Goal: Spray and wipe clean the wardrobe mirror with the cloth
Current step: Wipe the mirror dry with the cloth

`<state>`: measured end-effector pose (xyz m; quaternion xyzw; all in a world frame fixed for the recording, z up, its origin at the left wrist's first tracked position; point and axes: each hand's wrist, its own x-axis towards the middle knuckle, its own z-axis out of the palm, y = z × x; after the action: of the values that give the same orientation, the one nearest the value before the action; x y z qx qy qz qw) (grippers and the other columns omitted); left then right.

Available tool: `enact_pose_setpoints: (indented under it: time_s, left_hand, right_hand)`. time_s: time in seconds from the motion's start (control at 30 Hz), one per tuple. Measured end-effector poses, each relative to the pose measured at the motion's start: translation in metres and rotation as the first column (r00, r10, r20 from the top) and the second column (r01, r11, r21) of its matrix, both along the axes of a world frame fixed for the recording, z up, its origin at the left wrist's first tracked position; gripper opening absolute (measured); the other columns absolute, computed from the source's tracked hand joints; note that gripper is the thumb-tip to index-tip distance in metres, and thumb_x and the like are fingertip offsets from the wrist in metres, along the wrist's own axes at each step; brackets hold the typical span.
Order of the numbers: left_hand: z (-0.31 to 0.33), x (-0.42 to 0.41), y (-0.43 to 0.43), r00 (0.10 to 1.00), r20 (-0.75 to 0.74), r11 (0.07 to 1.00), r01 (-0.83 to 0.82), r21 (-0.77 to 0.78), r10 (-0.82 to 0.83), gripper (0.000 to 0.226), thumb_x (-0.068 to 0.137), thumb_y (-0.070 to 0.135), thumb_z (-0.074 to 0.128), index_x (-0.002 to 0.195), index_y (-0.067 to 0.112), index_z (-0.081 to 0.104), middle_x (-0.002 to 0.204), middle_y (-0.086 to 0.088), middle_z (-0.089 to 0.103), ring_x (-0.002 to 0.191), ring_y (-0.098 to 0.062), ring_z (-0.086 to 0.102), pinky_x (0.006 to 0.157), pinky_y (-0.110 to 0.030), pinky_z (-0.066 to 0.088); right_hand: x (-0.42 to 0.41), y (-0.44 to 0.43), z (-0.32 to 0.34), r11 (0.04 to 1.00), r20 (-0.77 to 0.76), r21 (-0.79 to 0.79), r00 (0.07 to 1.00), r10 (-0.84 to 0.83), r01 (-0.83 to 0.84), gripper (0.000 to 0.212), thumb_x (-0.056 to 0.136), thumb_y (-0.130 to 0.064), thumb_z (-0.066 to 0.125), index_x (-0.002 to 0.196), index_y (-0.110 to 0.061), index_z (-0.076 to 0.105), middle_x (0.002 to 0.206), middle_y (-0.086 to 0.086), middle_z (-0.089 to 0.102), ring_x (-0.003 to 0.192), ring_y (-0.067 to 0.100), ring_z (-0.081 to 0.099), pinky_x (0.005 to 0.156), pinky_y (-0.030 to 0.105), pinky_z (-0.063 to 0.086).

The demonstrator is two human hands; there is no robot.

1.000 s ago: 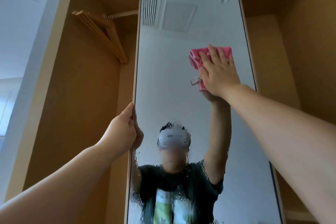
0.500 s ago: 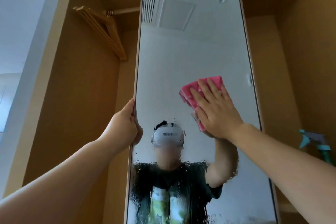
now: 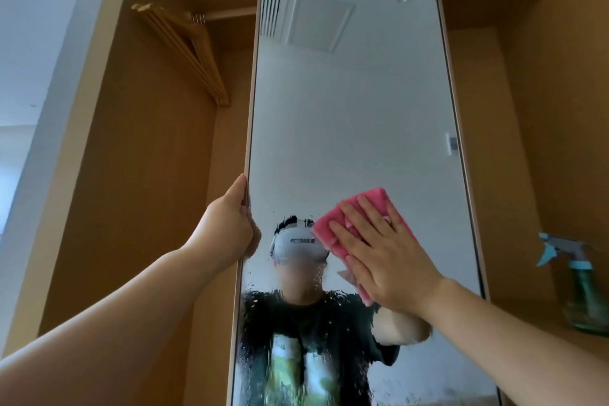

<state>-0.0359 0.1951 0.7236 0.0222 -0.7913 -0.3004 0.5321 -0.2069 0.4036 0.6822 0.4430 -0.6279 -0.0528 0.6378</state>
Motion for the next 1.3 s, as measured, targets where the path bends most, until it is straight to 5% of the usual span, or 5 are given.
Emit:
enact_pose_setpoints:
  time_s: [0.33,0.6,0.67,1.03,1.3]
  left_hand:
    - [-0.001,-0.002,-0.004,1.0,0.019,1.0,0.002,0.009,-0.002,0.057,0.099,0.004,0.032,0.151,0.026,0.024,0.086,0.003,0.06,0.064,-0.008,0.059,0.043,-0.007,0.043]
    - [-0.002,-0.001,-0.006,1.0,0.008,0.999,0.0,-0.041,0.0,0.064,0.094,-0.005,0.035,0.149,0.028,0.028,0.079,0.015,0.057,0.057,-0.005,0.06,0.043,-0.003,0.042]
    - [-0.002,-0.003,-0.007,1.0,0.001,0.999,0.008,-0.05,-0.008,0.064,0.094,-0.006,0.036,0.149,0.027,0.029,0.078,0.02,0.055,0.056,0.009,0.059,0.042,-0.002,0.04]
    - [-0.003,-0.003,-0.013,0.999,-0.013,0.996,0.038,-0.08,-0.039,0.058,0.093,-0.002,0.039,0.141,0.03,0.039,0.072,0.019,0.058,0.054,0.016,0.054,0.045,-0.002,0.041]
    - [-0.001,-0.002,-0.014,0.994,0.094,0.989,-0.038,-0.141,0.051,0.071,0.092,-0.005,0.039,0.153,0.021,0.015,0.082,0.01,0.053,0.067,-0.005,0.055,0.049,-0.007,0.042]
  right_hand:
    - [0.016,-0.015,0.06,0.999,0.066,-0.014,0.997,-0.042,0.043,0.055,0.099,-0.039,0.024,0.149,-0.02,0.035,0.158,0.01,0.028,0.148,0.033,0.019,0.117,0.059,0.018]
    - [0.023,-0.042,0.155,0.978,0.178,-0.206,0.984,0.009,0.028,0.055,0.101,-0.041,0.02,0.155,-0.029,0.017,0.164,0.002,0.007,0.151,0.023,0.0,0.12,0.046,-0.01]
    - [0.022,-0.048,0.164,0.968,0.184,-0.246,0.983,0.003,0.043,0.055,0.101,-0.042,0.019,0.155,-0.03,0.015,0.164,0.002,0.006,0.151,0.023,-0.001,0.12,0.045,-0.011]
    - [0.033,-0.06,0.102,0.976,0.171,-0.208,0.985,-0.027,0.063,0.063,0.096,-0.044,0.008,0.155,-0.023,0.014,0.163,0.007,0.009,0.15,0.029,0.0,0.12,0.052,-0.005]
    - [0.038,-0.068,0.007,1.0,0.009,-0.02,1.0,0.02,-0.019,0.062,0.096,-0.044,0.04,0.151,-0.017,0.031,0.159,0.011,0.024,0.148,0.035,0.014,0.116,0.06,0.018]
